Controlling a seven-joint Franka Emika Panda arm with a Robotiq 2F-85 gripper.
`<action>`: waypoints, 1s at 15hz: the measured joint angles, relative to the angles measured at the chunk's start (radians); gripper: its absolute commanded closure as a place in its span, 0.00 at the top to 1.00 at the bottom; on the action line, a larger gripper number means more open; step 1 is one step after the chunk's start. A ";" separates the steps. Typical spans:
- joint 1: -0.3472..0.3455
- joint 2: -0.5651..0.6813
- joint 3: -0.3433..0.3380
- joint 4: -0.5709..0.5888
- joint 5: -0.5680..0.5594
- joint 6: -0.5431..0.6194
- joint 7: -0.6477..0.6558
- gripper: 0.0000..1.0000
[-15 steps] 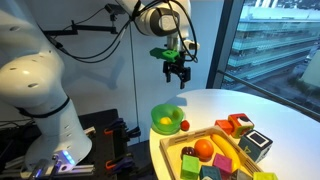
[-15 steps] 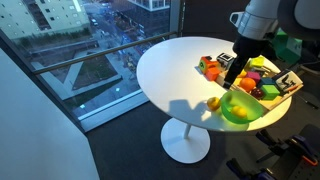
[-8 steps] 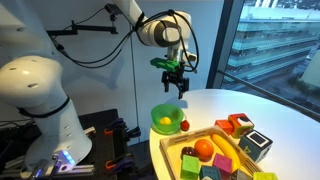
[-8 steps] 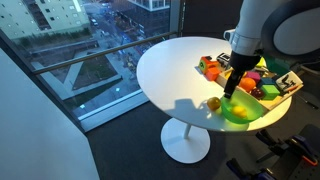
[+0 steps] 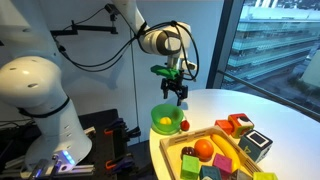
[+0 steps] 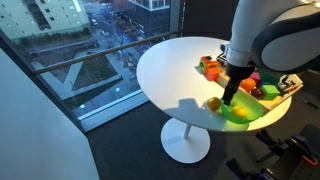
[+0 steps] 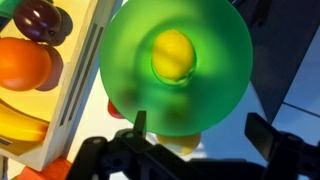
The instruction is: Pick up the yellow round fruit near the green bowl and place it in the green bowl
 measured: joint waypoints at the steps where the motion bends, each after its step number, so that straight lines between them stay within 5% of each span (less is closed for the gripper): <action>1: 0.000 0.007 0.000 0.000 0.000 0.014 0.000 1.00; 15: -0.001 0.101 0.000 0.036 0.024 0.134 -0.004 1.00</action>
